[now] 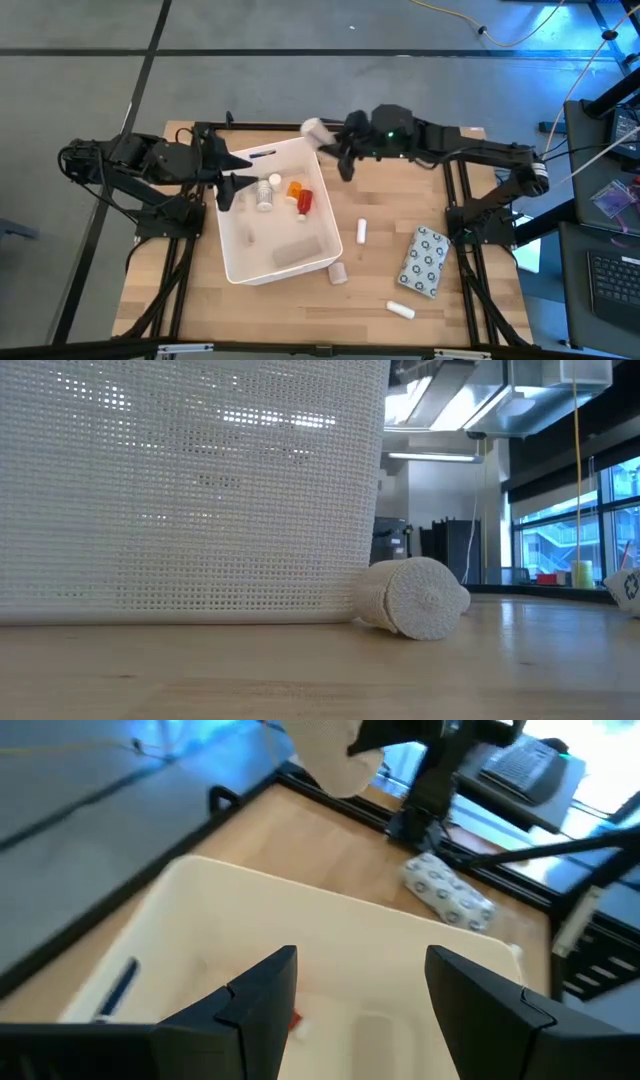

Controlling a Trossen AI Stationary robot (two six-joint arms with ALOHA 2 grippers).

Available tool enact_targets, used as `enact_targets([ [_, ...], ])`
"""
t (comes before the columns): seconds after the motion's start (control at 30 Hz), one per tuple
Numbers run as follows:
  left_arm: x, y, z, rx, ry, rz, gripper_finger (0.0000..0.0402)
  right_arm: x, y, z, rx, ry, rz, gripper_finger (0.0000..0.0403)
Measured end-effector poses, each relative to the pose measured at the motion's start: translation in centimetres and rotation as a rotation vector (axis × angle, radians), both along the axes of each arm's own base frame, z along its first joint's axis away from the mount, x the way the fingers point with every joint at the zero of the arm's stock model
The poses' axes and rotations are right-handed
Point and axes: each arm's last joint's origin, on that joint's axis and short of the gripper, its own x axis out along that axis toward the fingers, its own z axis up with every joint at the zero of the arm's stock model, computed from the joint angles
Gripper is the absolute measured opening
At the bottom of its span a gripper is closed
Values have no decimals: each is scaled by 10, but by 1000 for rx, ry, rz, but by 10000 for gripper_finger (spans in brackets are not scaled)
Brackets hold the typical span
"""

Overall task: Pick & place medical supplies in basket/bin
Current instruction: Put the top light brown bandage into the white bin

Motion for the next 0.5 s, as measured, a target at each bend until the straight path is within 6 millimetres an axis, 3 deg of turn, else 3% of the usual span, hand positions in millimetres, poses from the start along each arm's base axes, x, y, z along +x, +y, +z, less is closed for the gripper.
enact_targets([
  [0.17, 0, -1, 0, -17, 0, -16, 214, 43, 23, -17, -80, 57, 177, 95],
  [0.33, 0, -1, 0, -20, -1, -15, 214, 87, 46, -57, -81, 169, 399, 96],
  [0.5, 0, -1, 0, -20, -1, -15, 214, 118, 66, -98, -89, 355, 519, 96],
])
